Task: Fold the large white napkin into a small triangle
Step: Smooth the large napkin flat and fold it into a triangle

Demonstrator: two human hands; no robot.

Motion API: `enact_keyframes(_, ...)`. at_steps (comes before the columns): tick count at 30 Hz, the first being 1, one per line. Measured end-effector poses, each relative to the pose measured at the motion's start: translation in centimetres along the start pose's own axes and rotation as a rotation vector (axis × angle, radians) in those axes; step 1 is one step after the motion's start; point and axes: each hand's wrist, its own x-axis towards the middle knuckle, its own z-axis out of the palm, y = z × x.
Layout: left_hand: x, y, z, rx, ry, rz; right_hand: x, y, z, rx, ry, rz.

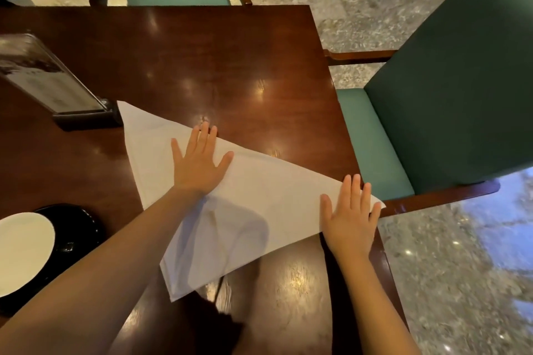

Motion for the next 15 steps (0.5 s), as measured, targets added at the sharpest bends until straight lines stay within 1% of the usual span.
enact_keyframes(2,-0.7,0.8,0.1,-0.009,0.07,0.045,0.0,-0.3,-0.4,-0.003,-0.035,0.047)
enact_keyframes(4,-2.4,2.6,0.1,-0.079,0.15,0.229,0.2,-1.4,-1.2,0.003,-0.017,0.081)
enact_keyframes(5,-3.2,3.7,0.2,-0.102,0.167,0.322,0.4,-2.4,-1.6,0.022,0.01,0.057)
enact_keyframes(6,-3.8,4.5,0.4,-0.116,0.167,0.382,0.6,-3.7,-1.8,0.054,0.024,-0.009)
enact_keyframes(7,-4.1,5.1,0.5,-0.124,0.144,0.401,0.9,-5.3,-1.8,0.094,0.016,-0.111)
enact_keyframes(9,-4.3,5.5,0.7,-0.11,0.106,0.39,1.5,-8.4,-1.0,0.136,-0.061,-0.319)
enact_keyframes(11,-4.3,5.4,1.1,-0.068,0.102,0.371,1.9,-9.9,0.2,0.1,-0.106,-0.419)
enact_keyframes(13,-4.1,5.0,1.4,-0.043,0.093,0.322,2.0,-9.3,1.0,0.054,-0.092,-0.41)
enact_keyframes(15,-3.8,4.6,1.2,-0.036,0.076,0.261,1.6,-7.4,1.2,0.021,-0.054,-0.349)
